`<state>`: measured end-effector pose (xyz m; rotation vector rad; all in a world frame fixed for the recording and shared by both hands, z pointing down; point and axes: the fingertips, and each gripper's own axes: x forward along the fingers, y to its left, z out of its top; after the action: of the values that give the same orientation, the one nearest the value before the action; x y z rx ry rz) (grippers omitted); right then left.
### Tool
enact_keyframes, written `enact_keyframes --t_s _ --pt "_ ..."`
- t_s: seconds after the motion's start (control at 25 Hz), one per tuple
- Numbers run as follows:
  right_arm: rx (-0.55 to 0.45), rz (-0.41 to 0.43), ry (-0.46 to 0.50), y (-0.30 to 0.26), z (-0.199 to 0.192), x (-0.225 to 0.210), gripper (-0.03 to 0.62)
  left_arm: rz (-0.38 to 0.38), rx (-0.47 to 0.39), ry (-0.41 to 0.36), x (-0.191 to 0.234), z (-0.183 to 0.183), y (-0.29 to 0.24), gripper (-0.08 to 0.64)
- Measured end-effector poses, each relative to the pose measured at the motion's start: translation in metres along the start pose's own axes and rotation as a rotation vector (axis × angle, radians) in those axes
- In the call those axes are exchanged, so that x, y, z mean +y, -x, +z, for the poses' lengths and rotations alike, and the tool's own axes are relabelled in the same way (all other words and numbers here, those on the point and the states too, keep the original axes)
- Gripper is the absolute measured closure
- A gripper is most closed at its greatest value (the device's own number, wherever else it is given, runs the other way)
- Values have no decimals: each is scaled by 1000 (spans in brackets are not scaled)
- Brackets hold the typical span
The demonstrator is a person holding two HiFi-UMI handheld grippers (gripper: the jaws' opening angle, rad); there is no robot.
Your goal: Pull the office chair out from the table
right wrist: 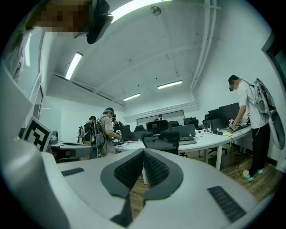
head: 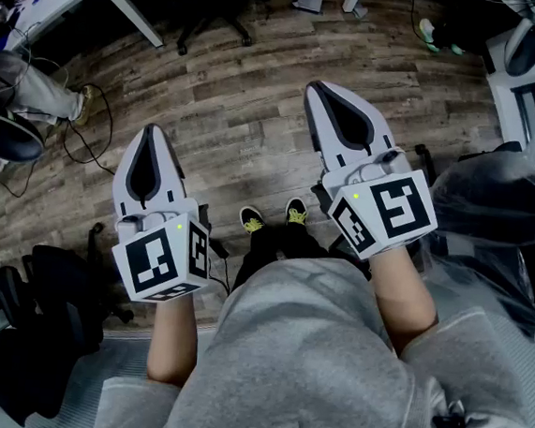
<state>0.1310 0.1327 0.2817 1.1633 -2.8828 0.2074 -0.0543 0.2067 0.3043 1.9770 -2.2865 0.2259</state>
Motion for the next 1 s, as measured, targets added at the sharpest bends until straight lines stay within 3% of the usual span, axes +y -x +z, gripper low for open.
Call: enact_keyframes --t_s 0.32,1.0 --pt "37 8 -40 -6 -10 24 566 11 16 -14 12 -2 12 552" --pt "44 35 64 -44 -4 90 566 -10 11 14 71 -2 21 552"
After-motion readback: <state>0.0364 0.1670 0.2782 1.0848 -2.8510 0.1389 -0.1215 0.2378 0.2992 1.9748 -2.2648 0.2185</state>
